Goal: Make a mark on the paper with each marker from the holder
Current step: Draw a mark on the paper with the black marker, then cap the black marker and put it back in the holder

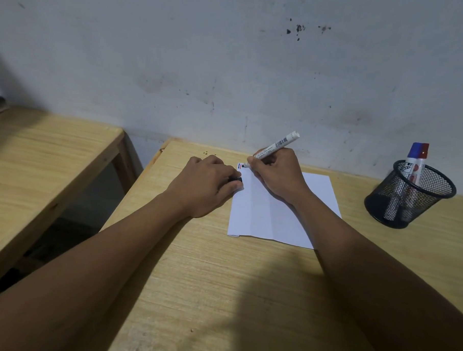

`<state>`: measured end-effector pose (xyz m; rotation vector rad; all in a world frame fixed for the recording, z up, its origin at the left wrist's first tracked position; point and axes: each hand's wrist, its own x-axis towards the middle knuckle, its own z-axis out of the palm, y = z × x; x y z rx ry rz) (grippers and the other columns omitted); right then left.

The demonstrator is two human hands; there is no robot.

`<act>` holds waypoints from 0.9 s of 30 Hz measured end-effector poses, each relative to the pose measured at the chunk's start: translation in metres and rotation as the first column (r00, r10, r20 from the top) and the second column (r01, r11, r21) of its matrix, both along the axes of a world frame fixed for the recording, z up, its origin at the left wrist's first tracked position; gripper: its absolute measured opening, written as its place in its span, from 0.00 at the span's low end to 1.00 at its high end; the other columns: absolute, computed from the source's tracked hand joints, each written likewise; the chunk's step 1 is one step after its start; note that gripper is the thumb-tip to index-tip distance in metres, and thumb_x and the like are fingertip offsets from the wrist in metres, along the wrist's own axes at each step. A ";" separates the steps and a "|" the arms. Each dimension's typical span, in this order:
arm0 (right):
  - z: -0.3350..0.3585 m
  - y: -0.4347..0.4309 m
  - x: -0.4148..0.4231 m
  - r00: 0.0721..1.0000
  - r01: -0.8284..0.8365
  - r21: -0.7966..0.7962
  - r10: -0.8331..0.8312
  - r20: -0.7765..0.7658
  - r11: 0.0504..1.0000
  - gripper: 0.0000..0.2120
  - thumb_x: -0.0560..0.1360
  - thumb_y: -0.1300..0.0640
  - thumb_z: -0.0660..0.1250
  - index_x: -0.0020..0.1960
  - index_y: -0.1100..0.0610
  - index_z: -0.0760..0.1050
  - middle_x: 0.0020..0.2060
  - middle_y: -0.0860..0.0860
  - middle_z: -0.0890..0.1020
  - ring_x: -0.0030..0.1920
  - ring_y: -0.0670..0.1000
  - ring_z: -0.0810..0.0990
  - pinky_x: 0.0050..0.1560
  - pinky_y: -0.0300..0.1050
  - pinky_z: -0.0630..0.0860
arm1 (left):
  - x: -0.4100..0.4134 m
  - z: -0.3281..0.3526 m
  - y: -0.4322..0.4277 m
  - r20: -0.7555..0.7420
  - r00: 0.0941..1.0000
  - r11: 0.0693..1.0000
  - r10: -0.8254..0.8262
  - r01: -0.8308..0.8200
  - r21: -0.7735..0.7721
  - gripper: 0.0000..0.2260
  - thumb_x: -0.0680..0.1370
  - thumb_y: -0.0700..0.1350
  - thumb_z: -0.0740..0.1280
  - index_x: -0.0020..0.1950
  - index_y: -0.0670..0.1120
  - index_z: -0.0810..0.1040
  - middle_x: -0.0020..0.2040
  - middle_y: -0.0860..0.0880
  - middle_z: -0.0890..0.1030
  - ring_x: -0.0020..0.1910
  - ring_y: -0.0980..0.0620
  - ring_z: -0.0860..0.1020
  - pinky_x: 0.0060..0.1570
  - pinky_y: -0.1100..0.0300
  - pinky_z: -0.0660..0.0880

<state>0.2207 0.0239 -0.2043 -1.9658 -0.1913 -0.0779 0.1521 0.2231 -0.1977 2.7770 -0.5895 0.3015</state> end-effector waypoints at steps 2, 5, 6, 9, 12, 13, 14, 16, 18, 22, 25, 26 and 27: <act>0.001 -0.001 -0.001 1.000 -0.007 0.001 0.007 -0.006 1.000 0.09 0.73 0.52 0.75 0.45 0.58 0.84 0.34 0.47 0.84 0.36 0.48 0.83 0.41 0.47 0.80 | 0.000 -0.001 0.000 0.002 1.000 1.000 0.000 0.000 0.002 0.21 0.81 0.63 0.52 0.61 0.57 0.79 0.55 0.57 0.83 0.60 0.55 0.73 0.57 0.47 0.69; 0.001 -0.001 -0.002 1.000 -0.023 0.017 0.024 -0.016 1.000 0.08 0.71 0.50 0.75 0.41 0.56 0.83 0.32 0.46 0.84 0.35 0.49 0.83 0.43 0.51 0.83 | 0.001 -0.001 0.000 0.000 1.000 1.000 -0.003 0.003 0.000 0.21 0.81 0.63 0.51 0.61 0.57 0.79 0.55 0.57 0.83 0.60 0.55 0.73 0.58 0.47 0.69; 0.001 -0.001 -0.001 0.999 -0.028 0.018 0.028 -0.018 0.999 0.08 0.71 0.51 0.75 0.41 0.55 0.82 0.32 0.46 0.83 0.35 0.49 0.83 0.44 0.51 0.83 | 0.001 -0.001 0.000 0.001 1.000 1.000 -0.005 0.005 -0.002 0.21 0.81 0.63 0.52 0.61 0.57 0.79 0.55 0.57 0.83 0.60 0.55 0.73 0.58 0.47 0.69; 0.002 -0.001 -0.002 0.999 -0.038 0.025 0.038 -0.013 0.999 0.07 0.71 0.51 0.75 0.40 0.55 0.82 0.32 0.46 0.84 0.35 0.50 0.83 0.45 0.53 0.83 | 0.001 -0.001 0.000 0.007 1.000 1.000 -0.010 0.010 -0.008 0.20 0.81 0.62 0.52 0.61 0.56 0.79 0.55 0.58 0.83 0.60 0.55 0.73 0.57 0.48 0.69; 0.002 -0.001 -0.003 0.999 -0.035 0.026 0.035 -0.009 0.999 0.07 0.71 0.52 0.75 0.41 0.56 0.84 0.34 0.47 0.85 0.37 0.50 0.84 0.47 0.56 0.84 | 0.000 -0.001 0.000 0.002 1.000 1.000 -0.006 0.006 -0.006 0.20 0.81 0.63 0.52 0.61 0.57 0.79 0.55 0.58 0.83 0.61 0.56 0.73 0.57 0.48 0.68; 0.003 0.000 -0.004 1.000 -0.029 0.025 0.030 -0.010 0.999 0.08 0.71 0.52 0.75 0.42 0.57 0.84 0.34 0.48 0.85 0.37 0.50 0.85 0.47 0.56 0.84 | 0.000 -0.001 0.000 -0.001 1.000 1.000 -0.004 0.004 -0.007 0.20 0.81 0.63 0.52 0.61 0.57 0.79 0.55 0.58 0.83 0.61 0.56 0.73 0.57 0.48 0.68; 0.004 0.001 -0.005 1.000 -0.018 0.039 0.019 -0.016 0.999 0.09 0.71 0.52 0.75 0.43 0.58 0.84 0.35 0.49 0.86 0.37 0.51 0.85 0.47 0.56 0.85 | 0.000 -0.002 0.000 -0.002 1.000 1.000 -0.004 0.004 -0.006 0.21 0.81 0.63 0.52 0.61 0.57 0.79 0.55 0.58 0.83 0.61 0.56 0.73 0.57 0.48 0.68; 0.008 0.001 -0.007 0.999 0.003 0.134 0.002 -0.039 0.991 0.09 0.73 0.55 0.76 0.45 0.62 0.83 0.36 0.54 0.86 0.35 0.55 0.84 0.41 0.54 0.83 | 0.000 -0.001 0.000 -0.002 1.000 1.000 -0.005 0.005 0.009 0.21 0.81 0.63 0.52 0.61 0.56 0.79 0.55 0.58 0.83 0.60 0.56 0.73 0.57 0.48 0.69; 0.017 0.000 -0.011 0.998 0.006 0.277 0.013 -0.066 0.961 0.09 0.75 0.60 0.76 0.47 0.67 0.82 0.37 0.60 0.84 0.34 0.57 0.79 0.37 0.50 0.79 | 0.000 0.000 0.000 -0.001 1.000 1.000 -0.001 0.001 0.030 0.22 0.81 0.63 0.51 0.61 0.56 0.79 0.55 0.58 0.83 0.60 0.56 0.73 0.56 0.48 0.70; 0.045 -0.007 -0.026 0.997 0.035 0.453 -0.002 -0.072 0.891 0.05 0.76 0.60 0.75 0.49 0.62 0.83 0.40 0.57 0.85 0.41 0.54 0.84 0.44 0.48 0.82 | -0.003 0.005 0.000 -0.030 1.000 0.998 0.004 -0.002 0.058 0.20 0.81 0.62 0.53 0.63 0.55 0.78 0.58 0.57 0.83 0.61 0.55 0.74 0.57 0.49 0.71; 0.068 -0.020 -0.035 0.999 0.025 0.459 -0.013 -0.029 0.888 0.04 0.77 0.62 0.75 0.49 0.62 0.82 0.42 0.57 0.86 0.41 0.52 0.86 0.48 0.46 0.85 | -0.007 0.015 -0.003 -0.085 0.996 1.000 0.012 -0.011 0.004 0.19 0.81 0.60 0.56 0.58 0.51 0.81 0.53 0.54 0.84 0.55 0.52 0.78 0.52 0.50 0.74; 0.075 -0.025 -0.039 1.000 0.020 0.452 -0.012 -0.021 0.892 0.04 0.77 0.63 0.74 0.50 0.63 0.82 0.42 0.57 0.86 0.40 0.52 0.86 0.48 0.46 0.85 | -0.010 0.018 -0.005 -0.111 0.994 0.999 0.017 -0.022 -0.044 0.19 0.80 0.60 0.56 0.52 0.50 0.80 0.48 0.52 0.84 0.49 0.51 0.78 0.47 0.51 0.74; 0.083 -0.031 -0.045 1.000 0.017 0.439 -0.012 -0.014 0.898 0.04 0.77 0.63 0.74 0.50 0.63 0.82 0.42 0.58 0.86 0.39 0.52 0.85 0.48 0.47 0.85 | -0.015 0.022 -0.008 -0.129 0.991 0.994 0.031 -0.044 -0.098 0.18 0.79 0.60 0.56 0.47 0.49 0.79 0.43 0.52 0.83 0.43 0.51 0.78 0.43 0.53 0.72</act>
